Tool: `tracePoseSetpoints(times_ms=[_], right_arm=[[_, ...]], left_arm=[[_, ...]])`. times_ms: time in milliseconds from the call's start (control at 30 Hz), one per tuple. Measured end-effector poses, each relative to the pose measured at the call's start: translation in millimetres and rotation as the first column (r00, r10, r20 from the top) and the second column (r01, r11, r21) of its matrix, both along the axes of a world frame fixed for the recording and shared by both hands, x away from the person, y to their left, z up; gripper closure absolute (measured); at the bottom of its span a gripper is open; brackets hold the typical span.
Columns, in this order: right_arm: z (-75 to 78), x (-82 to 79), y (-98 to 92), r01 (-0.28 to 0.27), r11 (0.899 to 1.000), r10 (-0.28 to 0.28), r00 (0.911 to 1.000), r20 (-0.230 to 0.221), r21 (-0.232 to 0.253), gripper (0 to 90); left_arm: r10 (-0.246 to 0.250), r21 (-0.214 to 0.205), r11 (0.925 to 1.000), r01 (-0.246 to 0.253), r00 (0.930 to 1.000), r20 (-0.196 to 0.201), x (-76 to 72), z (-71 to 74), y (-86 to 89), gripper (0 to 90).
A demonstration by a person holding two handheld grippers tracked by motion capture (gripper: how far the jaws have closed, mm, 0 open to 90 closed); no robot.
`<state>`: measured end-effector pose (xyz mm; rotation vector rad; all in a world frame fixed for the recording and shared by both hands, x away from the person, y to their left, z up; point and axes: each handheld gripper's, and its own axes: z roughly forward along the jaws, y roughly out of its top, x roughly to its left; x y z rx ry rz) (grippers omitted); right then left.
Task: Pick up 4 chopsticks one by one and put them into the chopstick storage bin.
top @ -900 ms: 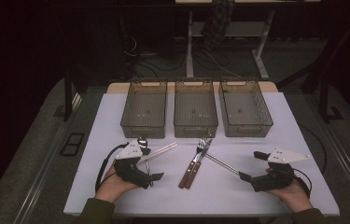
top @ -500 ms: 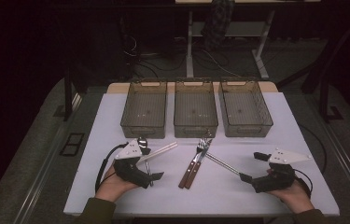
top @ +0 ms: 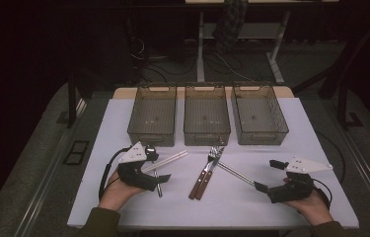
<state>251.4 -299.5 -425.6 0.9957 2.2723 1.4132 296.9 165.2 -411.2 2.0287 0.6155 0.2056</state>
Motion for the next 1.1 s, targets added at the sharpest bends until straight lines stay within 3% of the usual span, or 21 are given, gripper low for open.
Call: tracePoseSetpoints(times_ms=[467,1100], right_arm=[[-1.5,1.2,2.7,0.005,1.0,-0.005,1.0,0.005,0.001,2.2],[-4.9,2.4,5.9,0.003,1.0,-0.003,1.0,-0.008,-0.011,2.3]], left_arm=[[0.023,0.01,0.9997,-0.023,0.9996,0.015,12.9,1.1,4.4,25.5],[0.048,0.064,0.9968,-0.048,0.9988,0.008,40.5,1.6,4.5,43.6]])
